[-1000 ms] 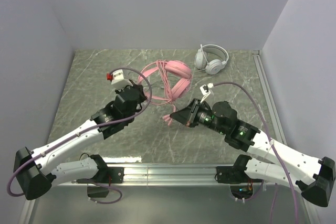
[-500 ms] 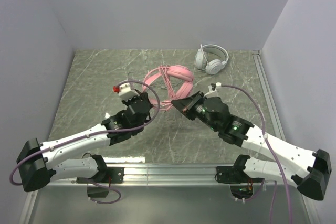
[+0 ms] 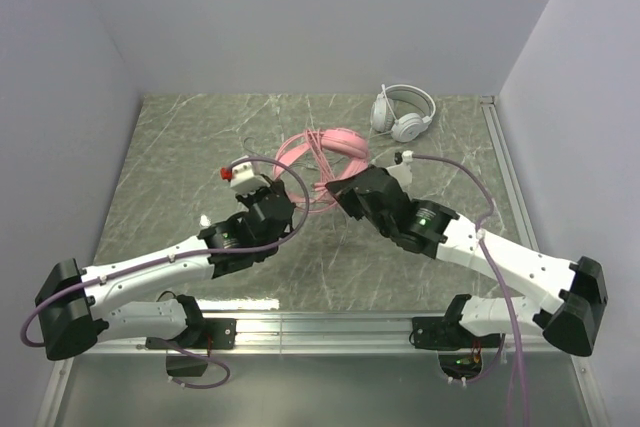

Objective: Wrap the headphones
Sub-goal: Wrap the headphone cable with the right arm

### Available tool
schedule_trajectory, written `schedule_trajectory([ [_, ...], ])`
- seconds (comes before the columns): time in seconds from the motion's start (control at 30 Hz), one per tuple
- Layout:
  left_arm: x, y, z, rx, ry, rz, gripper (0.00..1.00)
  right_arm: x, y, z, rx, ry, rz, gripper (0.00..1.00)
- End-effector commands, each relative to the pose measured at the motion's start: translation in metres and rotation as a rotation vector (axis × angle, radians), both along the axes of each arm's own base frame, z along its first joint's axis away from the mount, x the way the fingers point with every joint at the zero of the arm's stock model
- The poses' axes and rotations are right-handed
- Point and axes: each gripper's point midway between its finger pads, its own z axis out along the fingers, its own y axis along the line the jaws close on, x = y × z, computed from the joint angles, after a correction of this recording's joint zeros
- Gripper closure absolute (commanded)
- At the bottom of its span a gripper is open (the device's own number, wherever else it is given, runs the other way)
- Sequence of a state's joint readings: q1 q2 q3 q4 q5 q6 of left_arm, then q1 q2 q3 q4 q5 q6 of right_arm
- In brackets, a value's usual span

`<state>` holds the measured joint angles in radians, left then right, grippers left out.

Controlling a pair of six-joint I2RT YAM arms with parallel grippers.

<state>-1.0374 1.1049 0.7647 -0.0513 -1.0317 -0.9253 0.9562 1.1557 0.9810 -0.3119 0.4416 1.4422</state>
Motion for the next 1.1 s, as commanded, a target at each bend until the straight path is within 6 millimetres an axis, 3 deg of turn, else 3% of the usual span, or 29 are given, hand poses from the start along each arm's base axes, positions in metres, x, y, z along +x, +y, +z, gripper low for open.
schedule_trajectory([
  [0.0,0.002,-0.024,0.057,-0.168,-0.082,-0.044,1.0,0.017,-0.012,0.008,-0.065,-0.023,-0.106,1.0],
  [0.23,-0.008,-0.043,0.07,-0.134,-0.137,-0.134,1.0,0.026,-0.009,-0.016,-0.155,0.003,-0.119,1.0],
  [0.37,-0.013,-0.044,0.073,-0.123,-0.137,-0.157,1.0,0.026,-0.015,-0.019,-0.174,0.015,-0.144,1.0],
  [0.47,-0.014,-0.04,0.07,-0.152,-0.154,-0.154,1.0,0.022,-0.011,-0.017,-0.086,0.038,-0.108,1.0],
  [0.5,-0.016,-0.038,0.071,-0.169,-0.167,-0.154,1.0,0.023,-0.012,-0.013,-0.062,0.035,-0.112,1.0],
  [0.53,-0.017,-0.037,0.06,-0.151,-0.163,-0.165,1.0,0.023,-0.014,-0.007,-0.029,0.036,-0.127,1.0],
  [0.67,-0.022,-0.039,0.061,-0.19,-0.196,-0.212,1.0,0.025,-0.021,0.0,0.003,0.034,-0.167,1.0],
  [0.87,-0.023,-0.041,0.062,-0.169,-0.216,-0.227,1.0,0.028,-0.028,-0.005,-0.01,0.066,-0.214,1.0],
  [1.07,-0.025,-0.049,0.073,-0.151,-0.21,-0.276,1.0,0.033,-0.027,-0.025,-0.161,0.075,-0.184,1.0],
])
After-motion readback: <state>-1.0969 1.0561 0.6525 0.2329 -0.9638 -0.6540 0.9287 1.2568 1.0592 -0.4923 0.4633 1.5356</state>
